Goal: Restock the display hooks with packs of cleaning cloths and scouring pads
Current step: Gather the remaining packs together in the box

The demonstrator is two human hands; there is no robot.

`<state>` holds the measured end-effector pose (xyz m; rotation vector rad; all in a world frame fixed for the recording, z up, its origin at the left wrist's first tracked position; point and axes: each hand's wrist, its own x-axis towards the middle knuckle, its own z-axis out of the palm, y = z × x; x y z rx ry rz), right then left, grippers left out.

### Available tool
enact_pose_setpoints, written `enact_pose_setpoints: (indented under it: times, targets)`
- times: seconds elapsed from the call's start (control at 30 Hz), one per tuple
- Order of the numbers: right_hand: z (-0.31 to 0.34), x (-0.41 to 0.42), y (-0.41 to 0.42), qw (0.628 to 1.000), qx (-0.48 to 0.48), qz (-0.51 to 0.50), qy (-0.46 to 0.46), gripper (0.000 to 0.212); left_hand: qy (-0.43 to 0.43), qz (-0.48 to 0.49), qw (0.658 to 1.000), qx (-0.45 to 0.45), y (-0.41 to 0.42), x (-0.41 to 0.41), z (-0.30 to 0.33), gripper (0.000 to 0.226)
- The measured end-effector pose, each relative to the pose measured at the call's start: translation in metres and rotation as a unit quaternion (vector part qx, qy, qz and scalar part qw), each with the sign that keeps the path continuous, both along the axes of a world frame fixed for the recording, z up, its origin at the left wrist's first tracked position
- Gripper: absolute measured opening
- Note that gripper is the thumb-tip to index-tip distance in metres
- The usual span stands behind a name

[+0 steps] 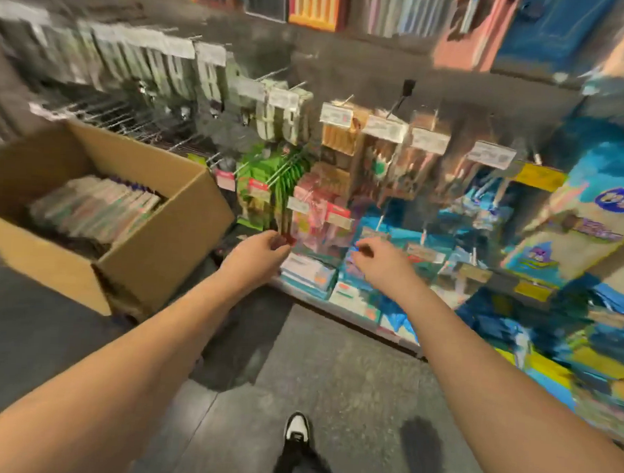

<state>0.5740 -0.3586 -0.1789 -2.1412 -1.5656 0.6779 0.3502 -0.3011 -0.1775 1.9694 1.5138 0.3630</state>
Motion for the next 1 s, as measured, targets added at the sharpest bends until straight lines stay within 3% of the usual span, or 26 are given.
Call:
enact_pose_setpoints:
  times: [0.2,0.37,0.47,0.63,0.8,1.0]
  targets:
    - [-0.061,-0.128,0.055,0.993,-0.073,0.088,0.04,0.038,0.036,0.077,0.995,-0.056,0.03,-0.132,-0.048,0.021]
    - [-0.102,-0.226,0.125,0.983,-0.116,0.109,0.086,0.044,0.056,0.111,0.989,-0.078,0.101,-0.224,-0.072,0.016]
    - [-0.113,-0.285,0.178,0.971,-0.151,0.128,0.131,0.044,0.072,0.132,0.983,-0.101,0.149,-0.279,-0.075,0.026]
    - [-0.108,-0.371,0.254,0.955,-0.163,0.143,0.203,0.043,0.066,0.194,0.97,-0.133,0.218,-0.358,-0.082,0.021]
    - [-0.113,-0.439,0.316,0.948,-0.178,0.134,0.229,0.045,0.056,0.205,0.966,-0.149,0.286,-0.411,-0.101,0.021]
    - [-0.159,-0.508,0.391,0.947,-0.213,0.045,0.238,0.045,0.06,0.153,0.964,-0.209,0.376,-0.458,-0.141,0.022]
